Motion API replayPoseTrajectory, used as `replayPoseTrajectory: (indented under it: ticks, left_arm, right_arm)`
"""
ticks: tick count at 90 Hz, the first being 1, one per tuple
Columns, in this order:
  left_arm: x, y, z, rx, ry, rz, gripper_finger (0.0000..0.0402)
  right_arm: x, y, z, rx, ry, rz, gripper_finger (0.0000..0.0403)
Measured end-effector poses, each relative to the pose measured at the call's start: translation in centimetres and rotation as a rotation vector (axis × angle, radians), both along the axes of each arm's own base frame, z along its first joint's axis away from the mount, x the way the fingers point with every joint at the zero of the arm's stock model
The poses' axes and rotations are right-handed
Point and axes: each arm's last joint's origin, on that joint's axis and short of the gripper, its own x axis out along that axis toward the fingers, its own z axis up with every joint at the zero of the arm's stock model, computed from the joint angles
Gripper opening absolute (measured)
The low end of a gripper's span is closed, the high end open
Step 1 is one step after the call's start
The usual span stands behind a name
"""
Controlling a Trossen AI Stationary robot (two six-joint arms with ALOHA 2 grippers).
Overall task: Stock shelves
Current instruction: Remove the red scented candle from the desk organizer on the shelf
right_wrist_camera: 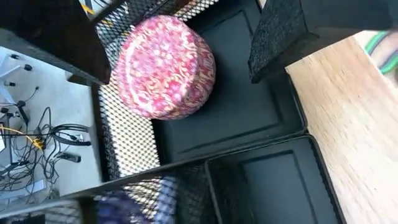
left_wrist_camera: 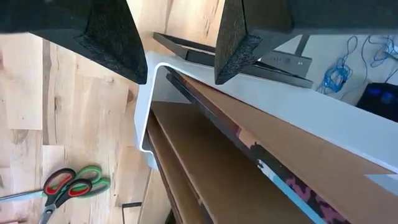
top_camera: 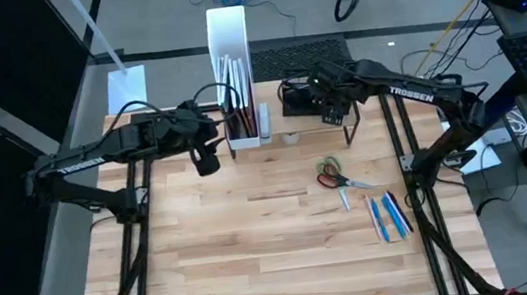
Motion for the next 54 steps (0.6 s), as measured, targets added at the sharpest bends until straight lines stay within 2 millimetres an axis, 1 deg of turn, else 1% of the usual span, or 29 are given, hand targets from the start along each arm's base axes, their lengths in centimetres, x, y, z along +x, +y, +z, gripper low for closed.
replayPoseTrajectory:
  ticks: [12, 24, 33, 54]
  left_arm:
    - [0.0, 0.0, 0.0, 0.001, 0.0, 0.0, 0.0176]
    - [0.0, 0.0, 0.0, 0.001, 0.0, 0.0, 0.0176]
    - [0.0, 0.0, 0.0, 0.001, 0.0, 0.0, 0.0176]
    - [0.0, 0.0, 0.0, 0.002, 0.0, 0.0, 0.0176]
  right_arm:
    - [-0.7, 0.5, 1.7, -0.016, -0.046, -0.006, 0.0357]
    - [-1.6, 1.2, 4.2, -0.001, -0.173, -0.017, 0.0357]
    - [-2.3, 1.7, 5.6, -0.021, -0.238, -0.029, 0.0357]
    - [-3.8, 2.5, 7.4, -0.068, -0.326, -0.062, 0.0357]
